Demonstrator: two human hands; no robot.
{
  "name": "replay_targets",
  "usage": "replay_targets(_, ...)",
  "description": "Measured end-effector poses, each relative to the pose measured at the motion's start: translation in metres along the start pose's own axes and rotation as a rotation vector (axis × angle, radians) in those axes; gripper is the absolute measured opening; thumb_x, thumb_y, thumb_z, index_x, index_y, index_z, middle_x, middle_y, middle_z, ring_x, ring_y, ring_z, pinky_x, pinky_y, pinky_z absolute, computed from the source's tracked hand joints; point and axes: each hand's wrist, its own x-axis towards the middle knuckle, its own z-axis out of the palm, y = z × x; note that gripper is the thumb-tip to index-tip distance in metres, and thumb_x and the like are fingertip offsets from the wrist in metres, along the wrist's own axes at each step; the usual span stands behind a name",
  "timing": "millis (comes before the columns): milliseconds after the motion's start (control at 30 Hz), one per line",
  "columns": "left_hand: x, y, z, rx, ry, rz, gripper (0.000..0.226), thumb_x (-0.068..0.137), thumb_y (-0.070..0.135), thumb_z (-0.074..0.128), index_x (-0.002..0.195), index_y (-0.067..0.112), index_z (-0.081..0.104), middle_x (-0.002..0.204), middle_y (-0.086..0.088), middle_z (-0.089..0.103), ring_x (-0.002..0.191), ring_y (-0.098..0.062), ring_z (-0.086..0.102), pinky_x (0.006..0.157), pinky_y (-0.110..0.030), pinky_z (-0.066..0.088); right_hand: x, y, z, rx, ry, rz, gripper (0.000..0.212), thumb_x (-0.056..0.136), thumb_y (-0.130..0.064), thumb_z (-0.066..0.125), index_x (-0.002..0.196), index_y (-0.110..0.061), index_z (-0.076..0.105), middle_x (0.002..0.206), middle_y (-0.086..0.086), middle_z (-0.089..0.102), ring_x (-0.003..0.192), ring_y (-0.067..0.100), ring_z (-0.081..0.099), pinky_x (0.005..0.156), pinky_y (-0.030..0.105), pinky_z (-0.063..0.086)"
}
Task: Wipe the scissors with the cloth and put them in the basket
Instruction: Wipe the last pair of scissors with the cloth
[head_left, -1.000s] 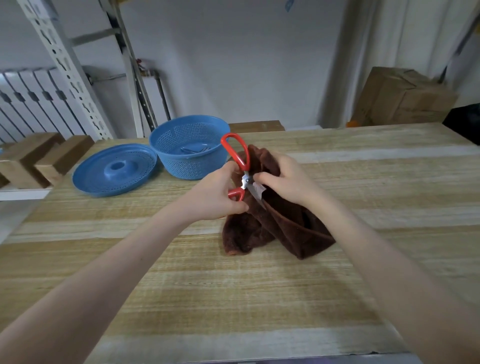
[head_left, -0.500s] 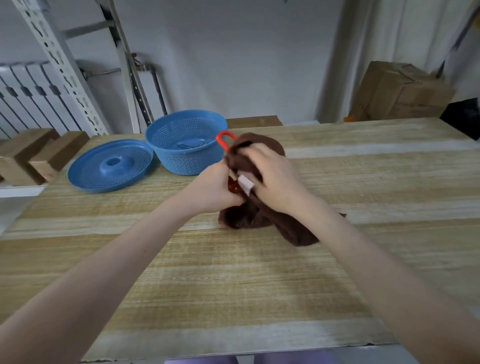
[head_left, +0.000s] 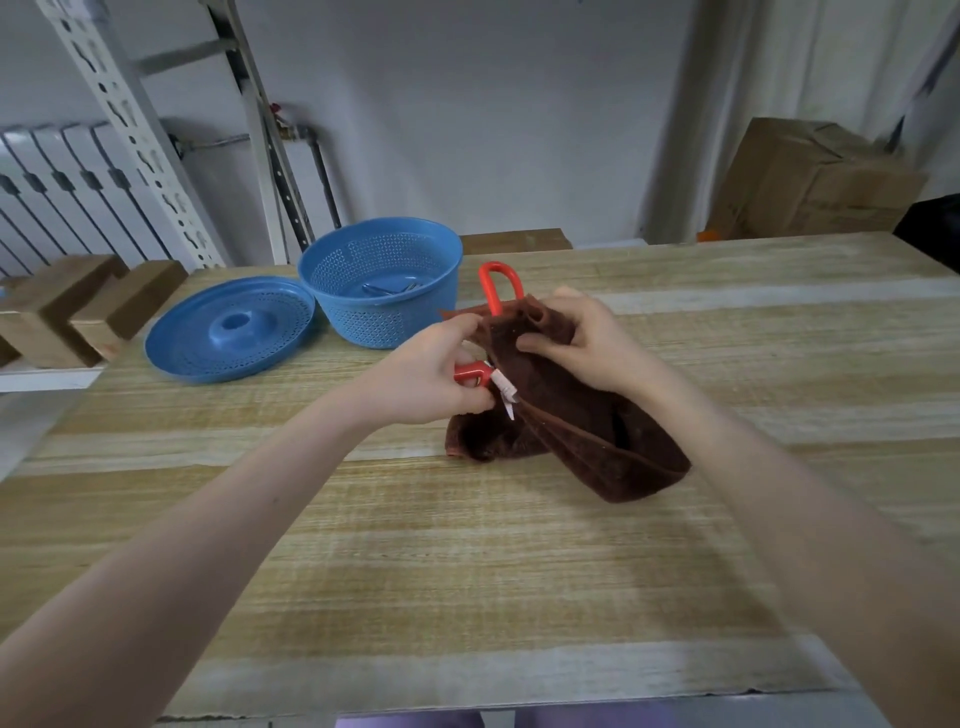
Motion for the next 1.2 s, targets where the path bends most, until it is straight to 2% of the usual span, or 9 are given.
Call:
replay_targets(167,-0.003,-0.004,-0.008,-0.02,-0.003,-0.041,0.065,0.08,-0.002,0.065,0.138,0.013,0.041,0.046,0.01,0.047,0.044,-0.006,0.043,0.051,-0.02,0.038,-0.003,0.006,-0.008,0.069,0.088,0.04,0.018,0.087,-0.021,0.07,0.104,-0.027,0.066,0.098,0.0,0.062,0.096,0.018,0.059,0.093,0.039,0.046)
replay_targets(333,0.0,0.001,-0.003,0.016,-0.01,-0.028,0.063,0.079,-0.004,0.065,0.134,0.015,0.042,0.047,0.012,0.052,0.043,-0.003,0.044,0.047,-0.013,0.036,0.001,-0.005,-0.004,-0.137,0.008,0.015,0.042,0.08,-0.062,0.053,0.1,-0.028,0.067,0.09,-0.002,0.065,0.091,0.021,0.058,0.085,0.046,0.048)
replay_targets(467,-0.001,0.001,-0.002,0.046,-0.018,-0.021,0.067,0.079,0.0,0.066,0.137,0.019,0.04,0.053,0.007,0.05,0.048,-0.008,0.045,0.054,-0.019,0.04,-0.003,-0.008,0.003,0.169,-0.02,0.079,0.007,0.088,-0.034,0.067,0.095,-0.034,0.068,0.093,-0.001,0.07,0.091,0.015,0.065,0.087,0.034,0.052)
replay_targets(533,-0.002,0.002,-0.004,0.053,-0.01,-0.016,0.066,0.079,0.0,0.066,0.137,0.02,0.041,0.054,0.006,0.051,0.049,-0.008,0.046,0.056,-0.02,0.041,-0.005,-0.006,0.0,0.368,0.023,0.156,0.01,0.089,-0.021,0.069,0.092,-0.03,0.068,0.091,-0.003,0.072,0.087,0.01,0.068,0.085,0.03,0.053)
replay_targets(700,-0.006,-0.005,-0.009,0.042,0.02,-0.042,0.064,0.08,0.001,0.067,0.133,0.024,0.041,0.055,0.004,0.051,0.049,-0.008,0.045,0.053,-0.02,0.041,-0.006,0.016,-0.01,0.5,0.299,0.375,0.002,0.091,-0.027,0.067,0.091,-0.025,0.066,0.09,-0.005,0.071,0.09,0.013,0.069,0.088,0.036,0.055)
replay_targets(800,-0.002,-0.005,-0.004,0.067,0.03,-0.037,0.063,0.078,0.001,0.067,0.128,0.028,0.041,0.056,0.003,0.051,0.049,-0.008,0.045,0.053,-0.018,0.04,-0.009,0.006,-0.003,0.524,0.356,0.279,0.013,0.096,-0.034,0.058,0.098,-0.024,0.066,0.098,-0.004,0.07,0.098,0.015,0.066,0.094,0.036,0.051)
replay_targets(900,0.003,-0.002,0.002,0.093,0.037,-0.02,0.055,0.078,0.002,0.068,0.121,0.023,0.043,0.056,0.001,0.051,0.047,-0.007,0.045,0.049,-0.015,0.037,-0.01,-0.006,0.011,-0.061,0.252,-0.103,0.031,0.094,-0.043,0.048,0.103,-0.017,0.062,0.101,-0.004,0.064,0.099,0.016,0.057,0.091,0.033,0.042)
replay_targets(1000,0.005,-0.002,0.006,0.061,0.07,-0.022,0.049,0.079,0.006,0.07,0.121,0.018,0.048,0.055,0.002,0.053,0.047,-0.009,0.045,0.052,-0.022,0.039,-0.009,-0.011,0.019,-0.579,0.191,-0.201,0.033,0.091,-0.05,0.049,0.099,-0.02,0.059,0.099,-0.007,0.061,0.1,0.017,0.054,0.09,0.033,0.033)
replay_targets(1200,-0.002,-0.011,0.009,0.068,0.076,0.002,0.051,0.08,0.003,0.069,0.125,0.019,0.052,0.048,0.01,0.055,0.042,-0.004,0.045,0.049,-0.016,0.037,-0.007,-0.012,0.019,-0.321,0.141,-0.099,0.024,0.087,-0.049,0.06,0.081,-0.026,0.054,0.074,-0.019,0.048,0.084,0.013,0.048,0.081,0.032,0.033)
